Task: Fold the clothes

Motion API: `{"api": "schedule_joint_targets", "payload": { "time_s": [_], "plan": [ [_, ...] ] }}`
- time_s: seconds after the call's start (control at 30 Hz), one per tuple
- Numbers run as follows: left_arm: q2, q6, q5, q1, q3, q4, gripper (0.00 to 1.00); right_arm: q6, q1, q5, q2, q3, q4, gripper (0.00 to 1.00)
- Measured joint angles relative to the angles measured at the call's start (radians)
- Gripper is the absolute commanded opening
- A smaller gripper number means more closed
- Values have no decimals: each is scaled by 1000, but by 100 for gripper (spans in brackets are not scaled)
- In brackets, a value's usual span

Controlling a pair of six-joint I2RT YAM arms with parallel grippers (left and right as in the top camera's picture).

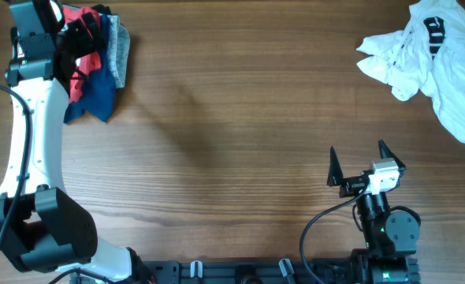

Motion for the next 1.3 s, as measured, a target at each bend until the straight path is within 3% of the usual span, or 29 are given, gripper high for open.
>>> {"api": "schedule_joint_targets", "payload": {
  "time_s": [0.4, 0.7, 0.8, 1.07, 1.3],
  "plan": [
    [-41, 0, -21, 2, -4, -81, 100, 0, 0, 0, 0, 0, 0, 100],
    [-412, -7, 18, 2, -137, -22, 100, 0, 0, 0, 0, 0, 0, 100],
    [-525, -15, 21, 2, -241, 65, 100, 0, 0, 0, 0, 0, -1, 100],
    [-842, -75, 27, 2, -747, 349, 100, 3, 0, 0, 0, 0, 0, 100],
    [-1149, -138, 30, -3, -1057, 388, 100, 3, 0, 0, 0, 0, 0, 100]
  ]
}}
